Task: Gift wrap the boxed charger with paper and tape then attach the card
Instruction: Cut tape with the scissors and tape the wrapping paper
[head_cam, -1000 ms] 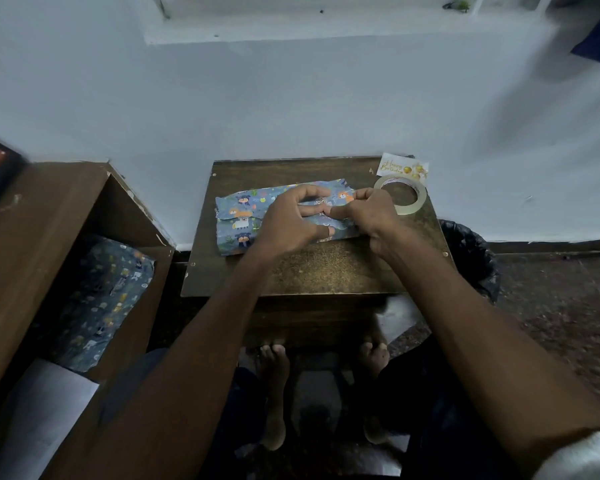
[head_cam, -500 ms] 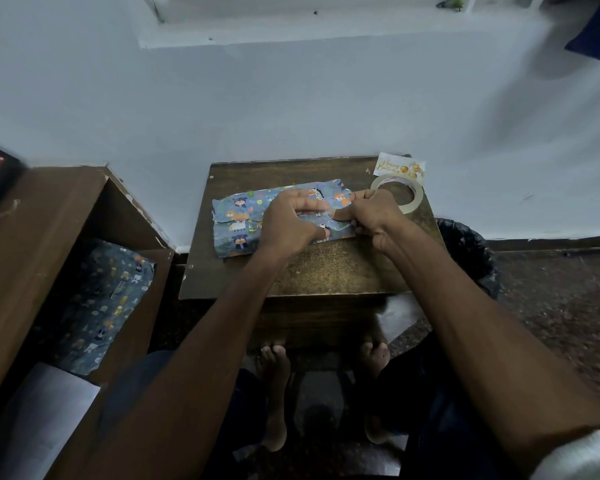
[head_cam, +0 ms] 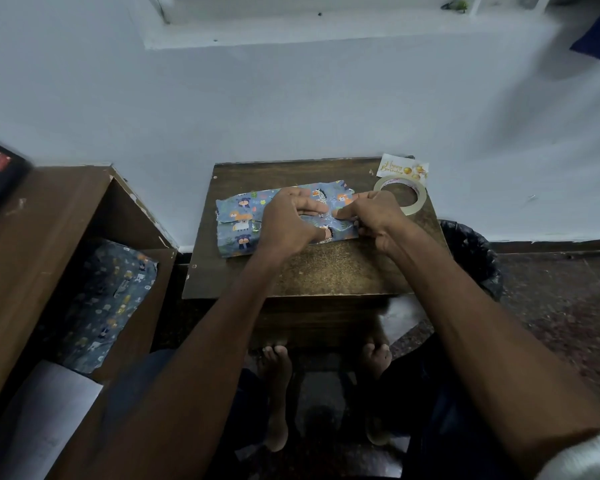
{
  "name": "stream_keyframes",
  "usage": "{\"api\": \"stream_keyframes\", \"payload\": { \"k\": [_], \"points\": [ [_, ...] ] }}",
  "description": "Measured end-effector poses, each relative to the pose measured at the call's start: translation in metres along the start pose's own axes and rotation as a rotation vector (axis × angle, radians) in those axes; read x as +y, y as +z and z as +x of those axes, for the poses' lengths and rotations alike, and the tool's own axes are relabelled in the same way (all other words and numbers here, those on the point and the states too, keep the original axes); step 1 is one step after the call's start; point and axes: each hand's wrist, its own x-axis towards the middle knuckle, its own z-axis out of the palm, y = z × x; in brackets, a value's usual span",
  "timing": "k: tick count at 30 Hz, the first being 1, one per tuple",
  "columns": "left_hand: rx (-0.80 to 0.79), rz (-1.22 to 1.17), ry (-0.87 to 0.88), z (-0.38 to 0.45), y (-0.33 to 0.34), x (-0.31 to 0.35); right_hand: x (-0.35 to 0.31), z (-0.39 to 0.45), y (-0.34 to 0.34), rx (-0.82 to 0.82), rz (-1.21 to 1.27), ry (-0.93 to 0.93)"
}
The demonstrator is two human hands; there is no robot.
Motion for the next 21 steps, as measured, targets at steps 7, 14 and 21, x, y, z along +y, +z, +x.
{"api": "stream_keyframes", "payload": {
  "k": [7, 14, 21],
  "points": [
    [0.016, 0.076, 0.022, 0.000, 0.001, -0.001, -0.005, -0.015, 0.004, -0.093, -0.071, -0.059],
    [0.008, 0.119, 0.099, -0.003, 0.000, -0.004, -0.009, -0.021, 0.006, -0.081, -0.065, -0.039],
    [-0.050, 0.395, 0.273, 0.000, -0.006, -0.015, -0.014, -0.027, 0.007, -0.056, 0.008, -0.005]
  ]
}}
